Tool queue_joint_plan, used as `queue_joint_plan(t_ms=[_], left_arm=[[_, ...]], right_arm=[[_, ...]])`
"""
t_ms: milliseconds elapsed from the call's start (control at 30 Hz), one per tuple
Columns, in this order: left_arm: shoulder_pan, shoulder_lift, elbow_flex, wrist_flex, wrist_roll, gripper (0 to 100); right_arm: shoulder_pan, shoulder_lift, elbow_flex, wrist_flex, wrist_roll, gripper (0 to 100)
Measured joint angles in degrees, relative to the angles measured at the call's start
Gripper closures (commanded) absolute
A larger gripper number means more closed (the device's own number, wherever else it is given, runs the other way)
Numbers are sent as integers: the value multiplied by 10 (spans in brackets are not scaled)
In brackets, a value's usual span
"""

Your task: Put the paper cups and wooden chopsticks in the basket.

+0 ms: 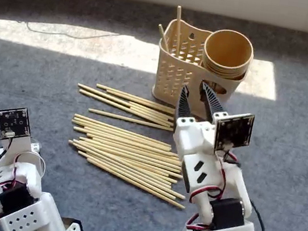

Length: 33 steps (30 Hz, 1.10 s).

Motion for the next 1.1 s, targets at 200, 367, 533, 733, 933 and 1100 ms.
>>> queue_joint_plan(t_ms=[200,367,533,733,933,1100], left_arm=[[8,0,-1,0,0,856],[19,0,-18,0,0,856],[71,0,-34,0,0,856],[148,0,-100,34,-10,854],[273,-5,-160,108,-89,857],[332,-6,-169,141,-148,857]], right_arm=[[0,-87,113,4,0,861],[5,-114,149,4,-8,861],[47,-117,155,4,-84,861],[79,-117,155,4,-95,861],[117,-118,155,4,-95,861],[154,-118,155,4,-97,861]])
